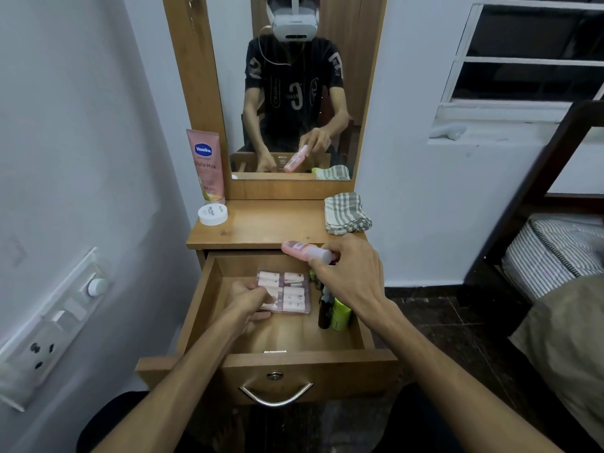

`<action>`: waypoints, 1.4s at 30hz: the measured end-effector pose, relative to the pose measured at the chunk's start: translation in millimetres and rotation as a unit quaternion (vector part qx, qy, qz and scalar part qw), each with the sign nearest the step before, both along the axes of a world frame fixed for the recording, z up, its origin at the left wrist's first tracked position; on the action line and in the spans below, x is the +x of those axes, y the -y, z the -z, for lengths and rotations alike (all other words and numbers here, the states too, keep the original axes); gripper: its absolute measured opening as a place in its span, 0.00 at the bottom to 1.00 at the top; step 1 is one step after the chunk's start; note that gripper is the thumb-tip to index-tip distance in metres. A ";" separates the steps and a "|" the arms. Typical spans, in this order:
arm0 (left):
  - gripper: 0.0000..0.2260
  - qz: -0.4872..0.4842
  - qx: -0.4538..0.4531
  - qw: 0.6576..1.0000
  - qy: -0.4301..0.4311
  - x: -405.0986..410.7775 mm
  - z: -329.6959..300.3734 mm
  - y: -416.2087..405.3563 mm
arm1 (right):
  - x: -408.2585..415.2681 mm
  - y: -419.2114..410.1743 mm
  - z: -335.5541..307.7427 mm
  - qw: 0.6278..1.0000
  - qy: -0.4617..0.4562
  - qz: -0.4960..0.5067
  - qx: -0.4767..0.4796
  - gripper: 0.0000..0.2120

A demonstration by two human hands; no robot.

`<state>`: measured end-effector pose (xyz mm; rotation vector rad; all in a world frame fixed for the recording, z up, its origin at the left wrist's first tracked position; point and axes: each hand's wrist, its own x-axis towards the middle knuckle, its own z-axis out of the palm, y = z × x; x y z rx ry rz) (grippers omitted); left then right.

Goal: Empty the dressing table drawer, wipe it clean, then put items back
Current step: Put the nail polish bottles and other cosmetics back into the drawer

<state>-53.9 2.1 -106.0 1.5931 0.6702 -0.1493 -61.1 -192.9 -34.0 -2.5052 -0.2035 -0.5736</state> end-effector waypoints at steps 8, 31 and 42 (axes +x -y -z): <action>0.07 0.020 0.082 0.996 0.012 -3.9 -4.3 -5.0 | -6.6 -13.5 -4.2 0.999 0.003 -0.049 0.010 0.14; 0.10 0.105 0.413 0.879 0.213 -8.2 -15.0 -82.8 | 12.7 -139.9 56.3 0.925 -0.016 -0.144 -0.352 0.17; 0.06 0.085 0.387 0.887 0.236 -6.4 -8.1 -83.5 | 17.0 -153.7 80.7 0.929 -0.121 -0.142 -0.320 0.26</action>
